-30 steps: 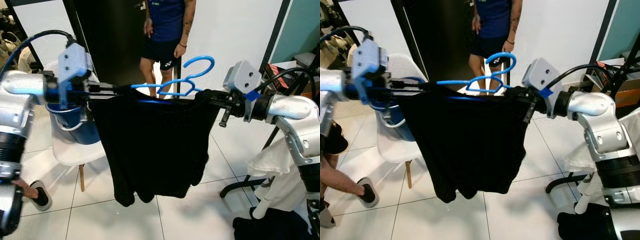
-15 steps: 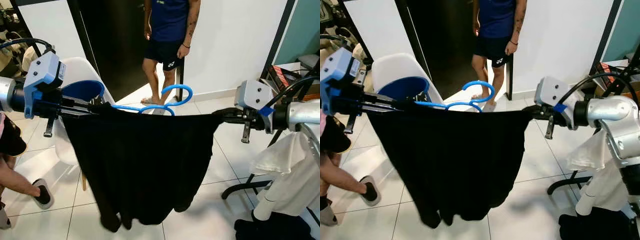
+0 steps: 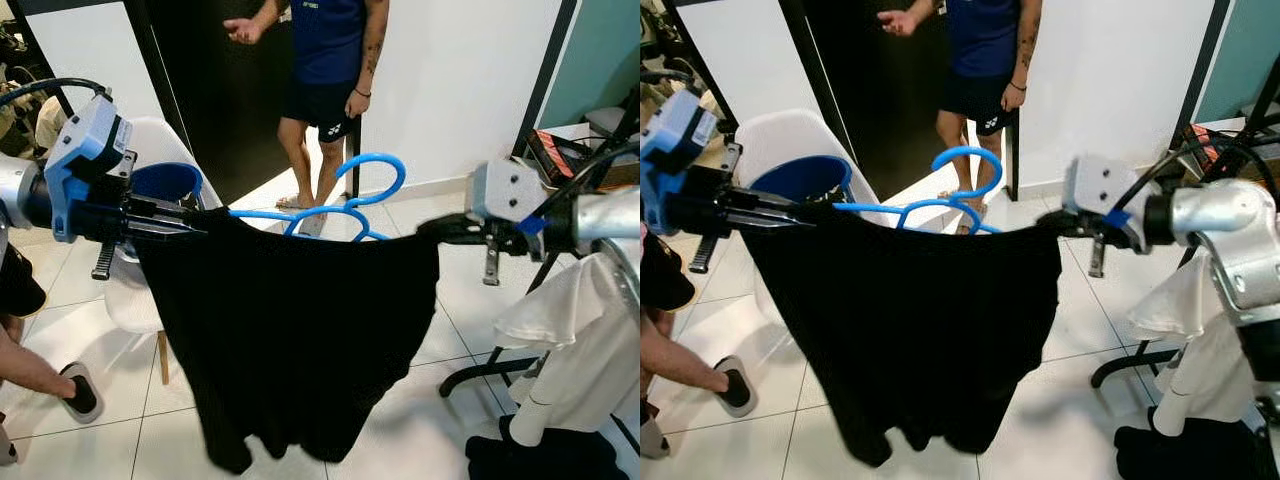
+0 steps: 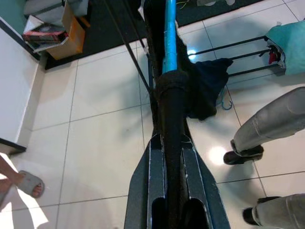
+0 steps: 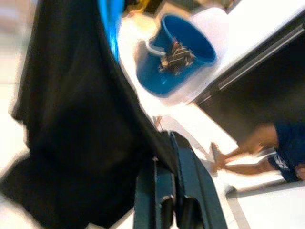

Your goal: Hang hanger

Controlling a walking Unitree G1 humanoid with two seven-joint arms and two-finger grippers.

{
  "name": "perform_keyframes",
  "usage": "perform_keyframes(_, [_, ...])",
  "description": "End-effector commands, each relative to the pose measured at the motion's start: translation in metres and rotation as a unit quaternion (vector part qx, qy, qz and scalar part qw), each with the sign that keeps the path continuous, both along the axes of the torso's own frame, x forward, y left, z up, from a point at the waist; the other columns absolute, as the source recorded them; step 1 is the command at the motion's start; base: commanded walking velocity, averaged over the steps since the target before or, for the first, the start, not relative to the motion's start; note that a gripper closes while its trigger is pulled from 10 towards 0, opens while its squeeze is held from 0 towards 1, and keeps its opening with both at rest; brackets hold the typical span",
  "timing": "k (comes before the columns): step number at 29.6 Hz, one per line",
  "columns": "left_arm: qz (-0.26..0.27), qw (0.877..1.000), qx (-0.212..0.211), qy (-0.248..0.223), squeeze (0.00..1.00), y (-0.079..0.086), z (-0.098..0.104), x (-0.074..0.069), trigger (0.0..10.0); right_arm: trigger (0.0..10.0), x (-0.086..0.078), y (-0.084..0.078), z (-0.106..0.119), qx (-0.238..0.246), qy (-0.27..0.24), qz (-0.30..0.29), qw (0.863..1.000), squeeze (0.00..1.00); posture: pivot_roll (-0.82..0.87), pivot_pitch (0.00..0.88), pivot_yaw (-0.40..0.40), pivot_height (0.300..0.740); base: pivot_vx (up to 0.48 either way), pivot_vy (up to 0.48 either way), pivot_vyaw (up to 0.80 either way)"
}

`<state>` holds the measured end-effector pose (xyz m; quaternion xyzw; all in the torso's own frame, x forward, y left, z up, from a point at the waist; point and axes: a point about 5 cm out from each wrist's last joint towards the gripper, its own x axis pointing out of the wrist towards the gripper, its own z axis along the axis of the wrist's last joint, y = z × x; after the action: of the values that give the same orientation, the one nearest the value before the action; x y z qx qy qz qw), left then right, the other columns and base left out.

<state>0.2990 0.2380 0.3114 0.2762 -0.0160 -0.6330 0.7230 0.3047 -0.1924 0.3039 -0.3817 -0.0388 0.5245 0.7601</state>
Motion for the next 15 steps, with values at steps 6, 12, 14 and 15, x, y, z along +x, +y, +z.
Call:
perform_keyframes(6, [-0.001,1.000,0.019,0.010,0.00,0.003,0.000,-0.001,10.0,0.0,-0.020,0.024,0.021,0.050,0.014,0.110,0.993,0.00,-0.08,0.000,0.065,0.740,0.000,0.000,0.00])
perform_keyframes(12, [0.004,1.000,0.011,0.000,0.00,0.003,0.003,0.002,10.0,4.3,-0.028,0.031,0.013,0.028,0.040,0.144,0.988,0.00,-0.08,0.000,0.064,0.740,0.000,0.000,0.00])
perform_keyframes(14, [0.003,1.000,0.009,-0.002,0.00,0.003,0.003,0.002,10.0,10.0,-0.023,0.031,0.006,0.016,0.047,0.121,0.991,0.09,-0.08,0.000,0.065,0.740,0.000,0.000,0.00])
perform_keyframes(15, [0.002,1.000,0.009,-0.002,0.00,0.002,0.004,0.002,10.0,10.0,-0.017,0.030,0.003,0.009,0.045,0.095,0.994,0.54,-0.08,0.000,0.065,0.740,0.000,0.000,0.00])
